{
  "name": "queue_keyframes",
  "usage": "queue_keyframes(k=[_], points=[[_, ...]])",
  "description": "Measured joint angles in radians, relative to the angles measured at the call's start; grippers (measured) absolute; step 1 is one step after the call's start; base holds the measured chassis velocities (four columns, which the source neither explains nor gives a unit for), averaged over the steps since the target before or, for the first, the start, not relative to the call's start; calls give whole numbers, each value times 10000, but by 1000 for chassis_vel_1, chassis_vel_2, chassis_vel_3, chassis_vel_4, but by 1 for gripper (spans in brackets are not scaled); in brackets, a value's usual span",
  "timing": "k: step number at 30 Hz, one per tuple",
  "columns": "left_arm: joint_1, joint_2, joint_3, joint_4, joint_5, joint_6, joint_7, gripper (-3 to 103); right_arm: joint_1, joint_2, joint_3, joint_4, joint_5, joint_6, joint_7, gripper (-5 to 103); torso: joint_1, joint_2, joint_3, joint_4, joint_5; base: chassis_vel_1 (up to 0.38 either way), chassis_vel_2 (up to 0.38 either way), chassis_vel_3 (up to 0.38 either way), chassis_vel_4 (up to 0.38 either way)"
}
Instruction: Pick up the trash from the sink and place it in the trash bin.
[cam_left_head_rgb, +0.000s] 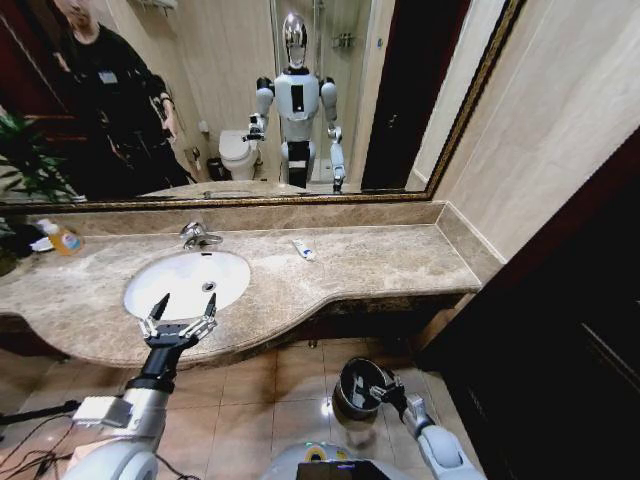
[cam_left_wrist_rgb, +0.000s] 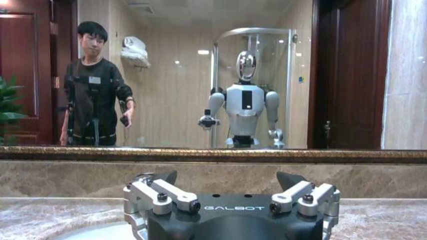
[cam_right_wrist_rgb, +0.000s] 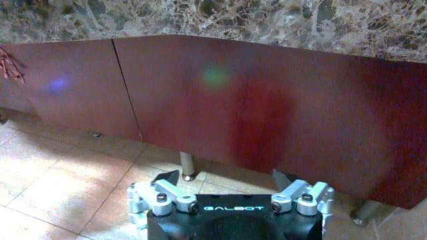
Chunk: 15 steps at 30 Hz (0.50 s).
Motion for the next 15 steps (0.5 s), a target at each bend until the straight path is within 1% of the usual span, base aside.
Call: queue_keyframes(k=[1,2,15], points=[[0,0,0,0,0,0,0,100,-2,11,-14,0,2,-1,29,98,0,0,0,0,0,0,0,0,0],[0,0,0,0,0,0,0,100,-3,25,-37,0,4,-1,63,99,0,0,0,0,0,0,0,0,0],[0,0,0,0,-1,0,0,100,6,15,-116,47,30,-4,180,100,0,0,0,0,0,0,0,0,0]])
